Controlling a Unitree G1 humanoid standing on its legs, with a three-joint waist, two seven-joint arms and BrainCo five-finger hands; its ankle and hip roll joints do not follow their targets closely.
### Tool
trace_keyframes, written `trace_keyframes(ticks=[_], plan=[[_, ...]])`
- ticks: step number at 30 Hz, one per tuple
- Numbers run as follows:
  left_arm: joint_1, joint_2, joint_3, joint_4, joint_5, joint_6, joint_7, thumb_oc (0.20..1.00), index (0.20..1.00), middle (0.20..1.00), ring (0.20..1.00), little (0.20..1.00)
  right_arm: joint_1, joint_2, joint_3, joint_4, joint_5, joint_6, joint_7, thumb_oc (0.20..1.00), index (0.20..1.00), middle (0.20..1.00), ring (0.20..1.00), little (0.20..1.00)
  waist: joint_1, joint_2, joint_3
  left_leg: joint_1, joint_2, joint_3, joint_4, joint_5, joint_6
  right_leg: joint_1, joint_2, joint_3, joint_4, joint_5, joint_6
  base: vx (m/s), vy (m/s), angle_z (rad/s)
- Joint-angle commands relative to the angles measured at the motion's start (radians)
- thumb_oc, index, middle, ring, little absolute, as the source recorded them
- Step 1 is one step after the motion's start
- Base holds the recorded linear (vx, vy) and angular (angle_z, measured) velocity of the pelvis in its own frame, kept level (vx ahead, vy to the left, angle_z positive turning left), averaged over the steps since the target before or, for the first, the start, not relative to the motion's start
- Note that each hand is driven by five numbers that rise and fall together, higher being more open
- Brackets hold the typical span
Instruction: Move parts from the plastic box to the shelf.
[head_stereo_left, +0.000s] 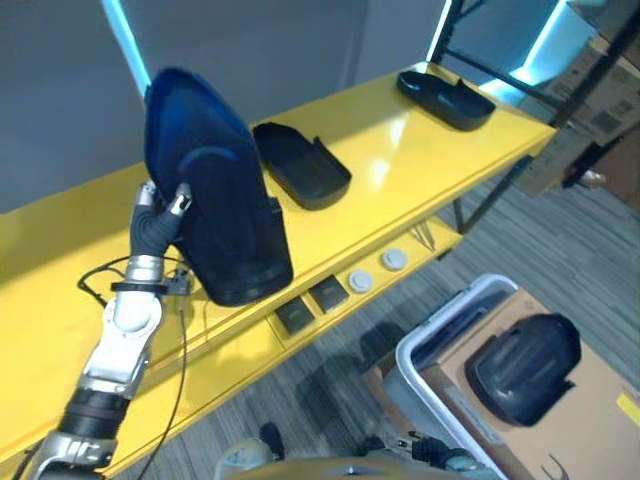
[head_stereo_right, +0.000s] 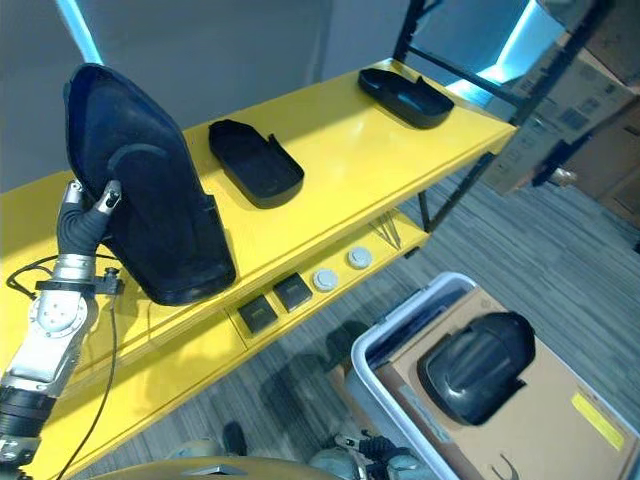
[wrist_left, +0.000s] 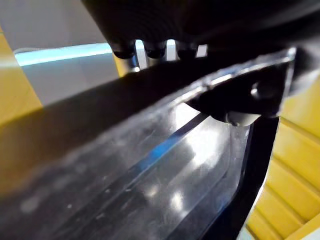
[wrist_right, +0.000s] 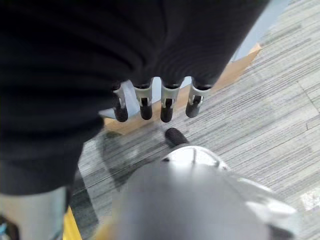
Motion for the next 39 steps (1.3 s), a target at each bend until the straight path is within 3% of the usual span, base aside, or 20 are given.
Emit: trace_keyframes(ticks=[1,4,7,9,10,13,17,18,22,24,25,26,29,30,31,33,34,36,39], plan=[[-0.061,-0.007,0.026,-0.115,0.025,-0.035,-0.013,0.2,0.2,0.2,0.2,0.2,0.004,-0.014,-0.005,0.075,-0.003,0.003,0.005,1.0,1.0,1.0,1.0,1.0,0.042,0.021,-0.021,0.042,0.077,-0.001,0.007,-0.036,-0.098,0.015,-0.042,-0.015,0.03,-0.006,0.073,0.04,0.114,0.02],[-0.06,-0.001,0.031,-0.147,0.02,-0.021,-0.035,0.2,0.2,0.2,0.2,0.2,0.004,-0.008,-0.003,0.072,-0.009,-0.016,0.006,1.0,1.0,1.0,1.0,1.0,0.048,0.026,-0.019,0.044,0.056,-0.016,-0.014,-0.035,-0.083,0.002,-0.059,-0.006,0.052,0.002,0.081,0.06,0.142,-0.01],[-0.094,0.004,-0.003,-0.151,-0.001,-0.031,-0.064,0.2,0.2,0.2,0.2,0.2,0.003,-0.005,-0.004,0.074,0.04,-0.037,0.006,1.0,1.0,1.0,1.0,1.0,0.005,0.03,-0.017,0.032,0.037,-0.107,-0.026,-0.031,-0.062,-0.032,0.029,0.181,0.068,-0.067,0.067,0.07,0.01,0.1],[-0.125,0.001,-0.042,-0.14,-0.02,-0.045,-0.079,0.2,0.2,0.2,0.2,0.2,0.01,-0.002,-0.009,0.077,0.062,-0.039,0.007,1.0,1.0,1.0,1.0,1.0,-0.036,0.025,-0.018,0.007,0.019,-0.179,-0.028,-0.01,-0.045,-0.052,0.082,0.313,0.042,-0.065,0.044,0.05,-0.06,0.86],[-0.161,-0.011,-0.091,-0.123,-0.021,-0.049,-0.057,0.2,0.2,0.2,0.2,0.2,0.019,0.0,-0.003,0.074,0.065,-0.038,0.008,1.0,1.0,1.0,1.0,1.0,-0.077,0.024,-0.028,-0.006,0.0,-0.269,-0.033,-0.006,-0.034,-0.055,0.13,0.462,0.017,-0.068,0.032,0.08,-0.046,1.26],[-0.183,-0.029,-0.134,-0.106,-0.01,-0.058,-0.021,0.2,0.2,0.2,0.2,0.2,0.022,0.0,0.008,0.084,0.076,-0.03,0.012,1.0,1.0,1.0,1.0,1.0,-0.108,0.023,-0.044,-0.022,-0.022,-0.355,-0.036,0.0,-0.028,-0.059,0.18,0.589,-0.012,-0.061,0.015,0.08,-0.056,1.71],[-0.181,-0.04,-0.129,-0.111,0.003,-0.02,0.007,0.2,0.2,0.2,0.2,0.2,0.015,0.002,0.028,0.098,0.018,0.017,0.053,1.0,1.0,1.0,1.0,1.0,-0.097,0.016,-0.054,-0.041,-0.035,-0.388,-0.034,0.015,-0.035,-0.047,0.195,0.601,-0.052,-0.043,0.007,-0.01,-0.133,0.94],[-0.162,-0.034,-0.103,-0.13,0.003,0.005,-0.007,0.2,0.2,0.2,0.2,0.2,0.01,0.011,0.059,0.118,-0.024,0.02,0.04,1.0,1.0,1.0,1.0,1.0,-0.074,0.017,-0.054,-0.06,-0.036,-0.397,-0.032,0.023,-0.04,-0.038,0.2,0.592,-0.073,-0.046,0.0,-0.06,-0.159,0.41],[-0.114,-0.028,-0.076,-0.168,0.0,0.031,-0.02,0.2,0.2,0.2,0.2,0.2,-0.018,0.005,0.063,0.128,0.071,0.035,0.019,1.0,1.0,1.0,1.0,1.0,-0.051,0.029,-0.043,-0.076,-0.035,-0.387,-0.03,0.025,-0.045,-0.03,0.21,0.573,-0.061,-0.076,-0.013,-0.01,-0.043,0.24],[-0.103,-0.03,-0.069,-0.167,-0.022,0.018,-0.05,0.2,0.2,0.2,0.2,0.2,-0.026,-0.007,0.038,0.119,0.088,0.045,0.019,1.0,1.0,1.0,1.0,1.0,-0.062,0.039,-0.034,-0.078,-0.006,-0.295,-0.012,0.027,-0.06,-0.027,0.198,0.526,-0.043,-0.089,-0.016,-0.03,0.08,0.47],[-0.101,-0.03,-0.067,-0.166,-0.019,0.02,-0.051,0.2,0.2,0.2,0.2,0.2,-0.026,-0.009,0.035,0.118,0.082,0.042,0.018,1.0,1.0,1.0,1.0,1.0,-0.065,0.04,-0.032,-0.079,-0.002,-0.286,-0.008,0.026,-0.063,-0.026,0.196,0.519,-0.039,-0.092,-0.016,-0.02,0.148,1.2],[-0.093,-0.035,-0.066,-0.163,-0.023,0.014,-0.063,0.2,0.2,0.2,0.2,0.2,-0.032,-0.02,0.024,0.117,0.096,0.043,0.012,1.0,1.0,1.0,1.0,1.0,-0.07,0.039,-0.025,-0.078,0.033,-0.234,0.017,0.028,-0.081,-0.022,0.178,0.489,-0.027,-0.094,-0.016,0.01,0.227,1.62],[-0.055,-0.028,-0.052,-0.163,0.008,-0.004,-0.05,0.2,0.2,0.2,0.2,0.2,-0.056,-0.046,0.014,0.129,0.112,0.051,0.044,1.0,1.0,1.0,1.0,1.0,-0.057,0.031,-0.027,-0.082,0.109,-0.268,0.057,0.038,-0.122,0.002,0.139,0.484,-0.036,-0.09,-0.01,0.05,0.247,1.07],[-0.055,-0.028,-0.052,-0.163,0.008,-0.004,-0.05,0.2,0.2,0.2,0.2,0.2,-0.056,-0.046,0.014,0.129,0.112,0.051,0.044,1.0,1.0,1.0,1.0,1.0,-0.057,0.031,-0.027,-0.082,0.109,-0.268,0.057,0.038,-0.122,0.002,0.139,0.484,-0.036,-0.09,-0.01,0.09,0.214,0.12],[-0.041,-0.016,-0.033,-0.163,0.043,0.003,-0.039,0.2,0.2,0.2,0.2,0.2,-0.058,-0.051,0.016,0.139,0.09,0.039,0.056,1.0,1.0,1.0,1.0,1.0,-0.047,0.033,-0.034,-0.077,0.13,-0.314,0.048,0.046,-0.135,0.007,0.128,0.503,-0.042,-0.089,-0.004,0.1,0.209,0.09],[-0.035,-0.007,-0.022,-0.161,0.06,0.016,-0.037,0.2,0.2,0.2,0.2,0.2,-0.057,-0.049,0.021,0.145,0.078,0.018,0.05,1.0,1.0,1.0,1.0,1.0,-0.041,0.036,-0.038,-0.066,0.128,-0.336,0.032,0.045,-0.137,0.013,0.124,0.513,-0.05,-0.087,0.0,0.12,0.221,-0.09],[-0.035,0.023,-0.004,-0.157,0.038,0.061,-0.082,0.2,0.2,0.2,0.2,0.2,-0.048,-0.047,0.014,0.141,0.09,0.015,0.032,1.0,1.0,1.0,1.0,1.0,-0.041,0.044,-0.047,-0.048,0.124,-0.319,0.004,0.042,-0.138,0.019,0.112,0.497,-0.049,-0.093,0.013,0.13,0.207,-0.3],[-0.041,0.042,-0.002,-0.152,0.031,0.075,-0.091,0.2,0.2,0.2,0.2,0.2,-0.043,-0.041,0.008,0.136,0.101,0.022,0.023,1.0,1.0,1.0,1.0,1.0,-0.044,0.047,-0.052,-0.04,0.123,-0.305,-0.011,0.043,-0.136,0.019,0.106,0.491,-0.046,-0.092,0.02,0.12,0.162,-0.23],[-0.086,0.099,-0.017,-0.101,-0.105,0.144,-0.19,0.2,0.2,0.2,0.2,0.2,-0.018,-0.022,-0.005,0.12,0.071,0.064,0.029,1.0,1.0,1.0,1.0,1.0,-0.064,0.056,-0.06,-0.012,0.107,-0.283,-0.044,0.033,-0.118,0.017,0.086,0.496,-0.06,-0.069,0.046,0.12,0.122,-0.19]])
